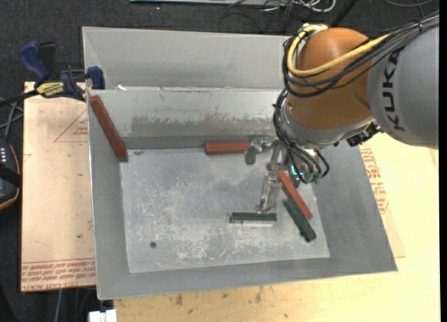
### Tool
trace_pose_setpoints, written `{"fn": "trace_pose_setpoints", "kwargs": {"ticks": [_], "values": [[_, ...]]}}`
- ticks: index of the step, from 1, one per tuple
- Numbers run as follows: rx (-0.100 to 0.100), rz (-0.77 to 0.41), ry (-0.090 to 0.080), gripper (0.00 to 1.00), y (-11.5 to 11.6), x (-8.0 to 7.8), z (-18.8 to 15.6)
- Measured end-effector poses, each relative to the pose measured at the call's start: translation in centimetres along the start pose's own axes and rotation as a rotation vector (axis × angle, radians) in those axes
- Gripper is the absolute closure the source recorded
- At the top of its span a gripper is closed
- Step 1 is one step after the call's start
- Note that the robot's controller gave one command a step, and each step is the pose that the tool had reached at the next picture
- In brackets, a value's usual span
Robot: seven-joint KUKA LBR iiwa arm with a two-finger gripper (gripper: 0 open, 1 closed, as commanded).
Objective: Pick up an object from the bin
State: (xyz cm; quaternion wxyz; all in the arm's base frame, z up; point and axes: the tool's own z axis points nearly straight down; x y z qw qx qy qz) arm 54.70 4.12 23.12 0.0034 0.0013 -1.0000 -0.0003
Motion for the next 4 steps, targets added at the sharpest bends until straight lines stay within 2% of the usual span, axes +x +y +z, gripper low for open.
{"fn": "trace_pose_setpoints", "kwargs": {"ticks": [1, 2, 3, 4], "values": [[-0.001, 0.001, -0.008, 0.0, 0.0, -0.1, -0.4], [-0.001, 0.001, -0.008, 0.0, 0.0, -0.1, -0.4], [-0.002, -0.024, -0.019, 0.0, -0.4, -0.2, 0.7], [0.0, -0.076, 0.004, 0.0, -2.0, 0.7, -0.9]]}}
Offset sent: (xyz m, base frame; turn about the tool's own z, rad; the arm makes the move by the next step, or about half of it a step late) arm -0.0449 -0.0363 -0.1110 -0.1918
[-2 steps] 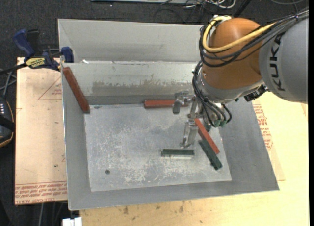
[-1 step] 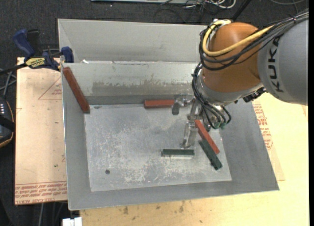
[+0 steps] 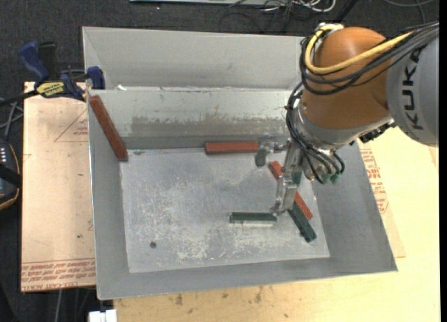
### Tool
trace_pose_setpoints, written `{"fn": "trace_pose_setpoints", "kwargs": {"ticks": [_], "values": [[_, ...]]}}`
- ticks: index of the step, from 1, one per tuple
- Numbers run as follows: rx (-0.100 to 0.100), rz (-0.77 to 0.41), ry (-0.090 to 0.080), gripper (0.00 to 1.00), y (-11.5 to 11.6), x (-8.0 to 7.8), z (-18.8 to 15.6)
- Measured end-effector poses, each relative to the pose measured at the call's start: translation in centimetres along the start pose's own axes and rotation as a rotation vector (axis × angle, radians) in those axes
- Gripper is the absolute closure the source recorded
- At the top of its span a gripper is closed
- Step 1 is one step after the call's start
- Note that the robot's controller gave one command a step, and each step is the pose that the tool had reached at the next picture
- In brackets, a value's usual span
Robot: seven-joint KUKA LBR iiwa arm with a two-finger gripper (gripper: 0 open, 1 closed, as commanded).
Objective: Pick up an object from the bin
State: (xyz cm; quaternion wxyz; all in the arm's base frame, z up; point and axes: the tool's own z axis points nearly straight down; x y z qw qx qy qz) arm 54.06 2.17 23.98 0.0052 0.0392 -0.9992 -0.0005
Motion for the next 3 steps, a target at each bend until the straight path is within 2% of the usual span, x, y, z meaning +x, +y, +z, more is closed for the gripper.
{"fn": "trace_pose_setpoints", "kwargs": {"ticks": [1, 2, 3], "values": [[0.002, -0.095, -0.021, 0.0, 0.2, -0.4, 2.6], [0.001, -0.098, -0.016, 0.0, -0.6, -0.2, 9.6], [0.0, -0.013, -0.011, 1.0, -0.7, 0.7, 16.9]]}}
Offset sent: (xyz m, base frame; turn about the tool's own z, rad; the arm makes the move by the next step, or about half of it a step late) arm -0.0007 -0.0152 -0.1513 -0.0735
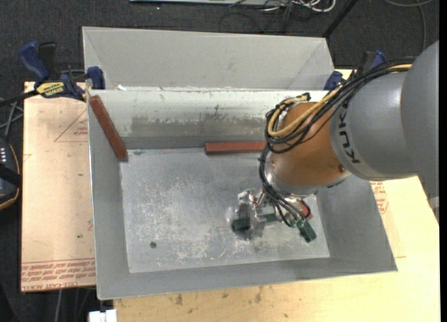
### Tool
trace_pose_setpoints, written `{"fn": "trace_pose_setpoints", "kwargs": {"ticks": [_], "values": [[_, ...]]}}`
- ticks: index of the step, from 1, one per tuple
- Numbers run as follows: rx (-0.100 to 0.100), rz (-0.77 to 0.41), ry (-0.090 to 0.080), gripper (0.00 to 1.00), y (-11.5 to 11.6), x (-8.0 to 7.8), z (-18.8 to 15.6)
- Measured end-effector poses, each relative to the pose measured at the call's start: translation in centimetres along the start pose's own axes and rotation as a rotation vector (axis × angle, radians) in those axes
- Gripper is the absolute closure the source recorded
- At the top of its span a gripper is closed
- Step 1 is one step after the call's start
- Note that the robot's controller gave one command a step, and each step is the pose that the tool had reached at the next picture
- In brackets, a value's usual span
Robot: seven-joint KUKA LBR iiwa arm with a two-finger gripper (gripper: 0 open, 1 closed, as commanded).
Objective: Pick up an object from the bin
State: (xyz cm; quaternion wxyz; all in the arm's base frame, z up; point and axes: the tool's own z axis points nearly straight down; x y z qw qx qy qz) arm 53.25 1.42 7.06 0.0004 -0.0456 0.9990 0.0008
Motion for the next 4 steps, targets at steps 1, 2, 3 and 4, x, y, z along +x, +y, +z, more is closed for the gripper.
{"fn": "trace_pose_setpoints", "kwargs": {"ticks": [1, 2, 3, 4], "values": [[0.0, 0.0, 0.0, 1.0, 0.0, 0.0, 0.0], [0.001, -0.021, -0.001, 1.0, 1.1, 0.5, -12.8], [0.001, -0.02, -0.001, 1.0, 1.1, 0.5, -12.8], [0.002, -0.49, -0.004, 1.0, 1.8, 1.4, -23.9]]}}
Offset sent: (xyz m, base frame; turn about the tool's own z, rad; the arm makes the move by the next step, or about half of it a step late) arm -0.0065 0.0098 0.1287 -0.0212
